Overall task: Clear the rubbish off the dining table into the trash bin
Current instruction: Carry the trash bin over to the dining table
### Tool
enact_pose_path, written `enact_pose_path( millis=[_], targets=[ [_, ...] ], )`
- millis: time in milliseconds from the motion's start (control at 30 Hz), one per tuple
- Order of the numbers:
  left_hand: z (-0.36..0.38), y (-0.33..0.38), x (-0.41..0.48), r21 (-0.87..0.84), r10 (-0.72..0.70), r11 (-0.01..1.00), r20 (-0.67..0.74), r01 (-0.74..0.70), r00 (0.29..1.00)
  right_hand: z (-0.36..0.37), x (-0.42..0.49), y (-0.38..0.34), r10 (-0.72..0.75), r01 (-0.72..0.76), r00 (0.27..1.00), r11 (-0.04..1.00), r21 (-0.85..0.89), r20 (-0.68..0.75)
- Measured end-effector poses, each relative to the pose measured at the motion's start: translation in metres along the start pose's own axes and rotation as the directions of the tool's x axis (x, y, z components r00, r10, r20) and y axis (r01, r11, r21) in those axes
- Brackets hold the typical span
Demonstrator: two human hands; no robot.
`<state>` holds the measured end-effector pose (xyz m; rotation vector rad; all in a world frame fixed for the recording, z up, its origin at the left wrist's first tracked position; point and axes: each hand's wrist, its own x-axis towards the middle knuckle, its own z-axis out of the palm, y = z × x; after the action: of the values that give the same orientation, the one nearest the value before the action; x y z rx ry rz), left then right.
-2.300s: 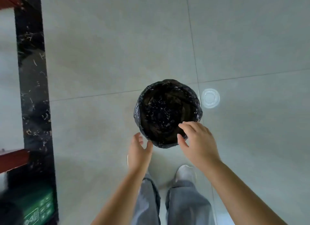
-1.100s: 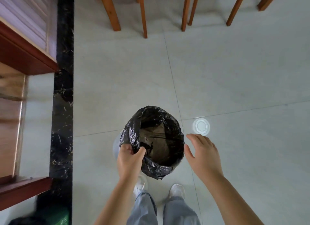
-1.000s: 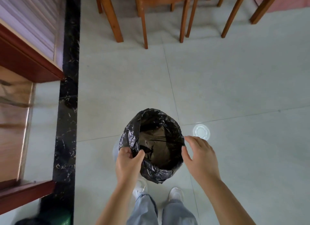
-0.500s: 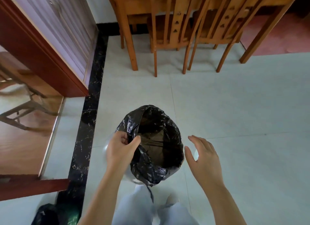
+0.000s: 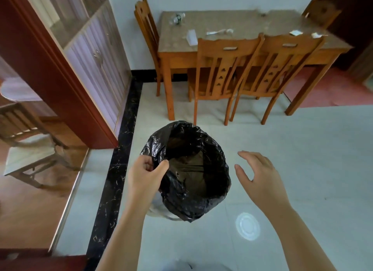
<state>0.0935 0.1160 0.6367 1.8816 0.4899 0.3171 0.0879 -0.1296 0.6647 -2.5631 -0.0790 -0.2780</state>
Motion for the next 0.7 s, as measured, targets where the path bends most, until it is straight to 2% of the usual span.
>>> enact_pose_path(
  millis=[133,267,433,600,700],
  targets=[
    [-0.010,0.012,0.031,0.005,0.010,1.000,-0.020,-0.010,1.000,0.006,0.032,-0.022,-0.007,0.007,1.000,1.000,0.019,0.006],
    [0.009,0.031,0.055,0.025,0.066,0.998,-0.034,-0.065,0.997,0.005,0.055,-0.015,0.041,-0.040,0.999,0.999,0.035,-0.031],
    [0.069,0.060,0.074,0.014,0.127,0.992,0.059,-0.128,0.990,-0.014,0.090,0.034,0.140,-0.140,0.986,0.990,0.008,-0.090],
    [0.149,0.091,0.109,-0.103,0.053,0.994,0.116,-0.041,0.992,-0.024,0.151,0.090,0.168,-0.166,0.980,0.986,0.028,-0.106],
    [0.198,0.117,0.136,-0.104,0.031,0.994,0.114,-0.019,0.993,-0.036,0.201,0.115,0.136,-0.134,0.986,0.990,0.034,-0.092]
  ],
)
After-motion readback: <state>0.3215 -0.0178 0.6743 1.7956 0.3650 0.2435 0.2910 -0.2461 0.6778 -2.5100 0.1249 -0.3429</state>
